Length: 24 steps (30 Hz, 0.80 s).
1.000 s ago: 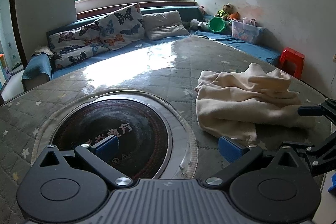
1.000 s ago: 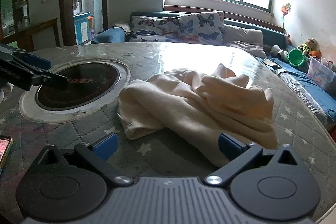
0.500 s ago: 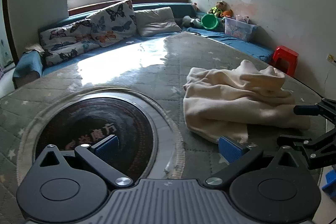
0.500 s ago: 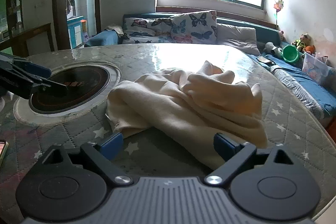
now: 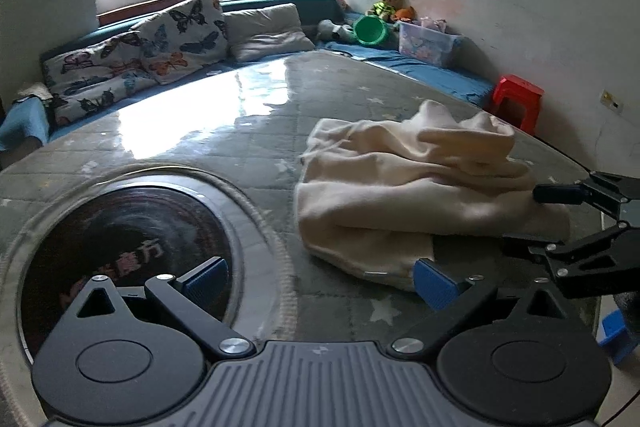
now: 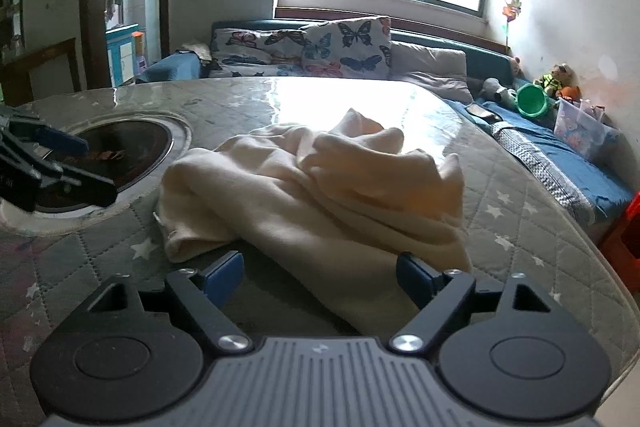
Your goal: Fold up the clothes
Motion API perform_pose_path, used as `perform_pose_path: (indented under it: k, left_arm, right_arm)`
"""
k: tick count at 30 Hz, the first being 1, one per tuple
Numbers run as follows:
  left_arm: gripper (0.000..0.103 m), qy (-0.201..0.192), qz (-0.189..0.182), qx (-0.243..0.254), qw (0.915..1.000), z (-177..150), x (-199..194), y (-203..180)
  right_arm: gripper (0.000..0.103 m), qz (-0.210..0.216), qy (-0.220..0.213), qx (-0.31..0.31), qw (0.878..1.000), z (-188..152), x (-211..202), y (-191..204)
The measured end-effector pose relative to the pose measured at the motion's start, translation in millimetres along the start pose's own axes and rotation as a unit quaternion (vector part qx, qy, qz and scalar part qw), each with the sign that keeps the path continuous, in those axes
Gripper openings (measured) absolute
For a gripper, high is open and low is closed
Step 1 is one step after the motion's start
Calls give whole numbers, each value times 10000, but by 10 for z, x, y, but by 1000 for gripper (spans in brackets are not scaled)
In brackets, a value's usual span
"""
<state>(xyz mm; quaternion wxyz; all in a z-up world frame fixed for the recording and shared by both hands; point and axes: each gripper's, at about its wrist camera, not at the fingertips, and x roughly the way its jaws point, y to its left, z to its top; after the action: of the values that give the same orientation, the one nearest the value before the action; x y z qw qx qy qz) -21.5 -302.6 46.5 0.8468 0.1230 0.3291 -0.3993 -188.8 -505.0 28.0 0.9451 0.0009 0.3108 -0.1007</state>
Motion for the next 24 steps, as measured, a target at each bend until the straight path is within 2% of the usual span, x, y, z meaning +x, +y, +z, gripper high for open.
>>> perform_pose_path:
  k: [3, 8, 13, 16, 21, 24]
  left_arm:
    - [98, -11, -104, 125, 9999, 8, 39, -97]
    - [96, -83, -212, 213, 9995, 38, 64, -199]
    - [96, -67, -111, 216, 9997, 11, 29, -162]
    - [96, -64, -37, 159, 9998, 4, 1, -107]
    - [96, -75, 49, 112, 9999, 44, -15, -70]
    - [97, -26, 62, 124, 9999, 98, 31, -103]
  right_arm:
    - [80, -59, -36, 67, 10000, 3, -12, -58]
    - [77, -132, -344, 235, 9990, 189, -66, -180]
    - [74, -168, -620, 134, 9978, 472, 46, -235]
    - [66, -151, -537, 167, 9983, 591, 218, -274]
    - [59, -46, -299, 175, 9994, 642, 409, -305]
    - [59, -75, -235, 109, 9996, 618, 453, -288]
